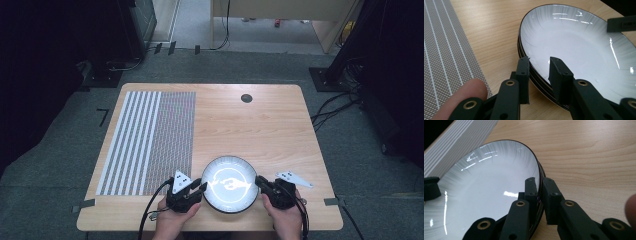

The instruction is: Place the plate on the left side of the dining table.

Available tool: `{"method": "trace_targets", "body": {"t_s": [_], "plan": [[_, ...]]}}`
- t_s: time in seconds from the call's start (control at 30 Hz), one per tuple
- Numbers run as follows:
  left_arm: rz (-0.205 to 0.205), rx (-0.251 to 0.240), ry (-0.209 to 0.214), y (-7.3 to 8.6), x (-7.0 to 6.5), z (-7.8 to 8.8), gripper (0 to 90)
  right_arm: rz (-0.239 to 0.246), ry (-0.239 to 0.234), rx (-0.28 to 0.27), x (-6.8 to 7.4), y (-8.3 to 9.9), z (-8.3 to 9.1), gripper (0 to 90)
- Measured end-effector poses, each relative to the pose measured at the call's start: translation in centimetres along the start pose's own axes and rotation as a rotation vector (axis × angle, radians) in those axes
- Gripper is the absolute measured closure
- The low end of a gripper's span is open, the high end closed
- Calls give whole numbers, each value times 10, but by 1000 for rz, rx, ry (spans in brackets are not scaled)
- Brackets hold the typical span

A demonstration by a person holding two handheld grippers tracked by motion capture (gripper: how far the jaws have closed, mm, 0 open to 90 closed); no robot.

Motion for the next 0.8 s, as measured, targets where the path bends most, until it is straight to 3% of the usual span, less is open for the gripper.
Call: {"method": "trace_targets", "body": {"t_s": [0.17, 0.4, 0.63, 0.73, 0.8], "plan": [[-1, -1, -1, 1, -1, 0, 701, -39, -5, -32, -1, -2, 4, 866], [-4, -3, 2, 0, 0, 1, 708, -93, -30, -16, -3, -1, 2, 850], [-5, -4, 1, 0, 0, 0, 707, -56, 90, -34, 7, -2, -2, 877], [-9, -2, 2, 0, 0, -1, 699, -82, 81, -33, 6, -3, -3, 885], [-11, -4, 2, 0, 1, -2, 687, -150, 49, -35, 2, -3, -3, 892]]}}
Point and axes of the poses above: each handheld gripper's, and its own axes: z roughly backward along the jaws, y roughly out of its underside, x roughly to its left, the point moved 4 cm from there along -z, roughly forward along the jaws, and after that the axes turned 7 degrees about z, right-handed, at the moved point
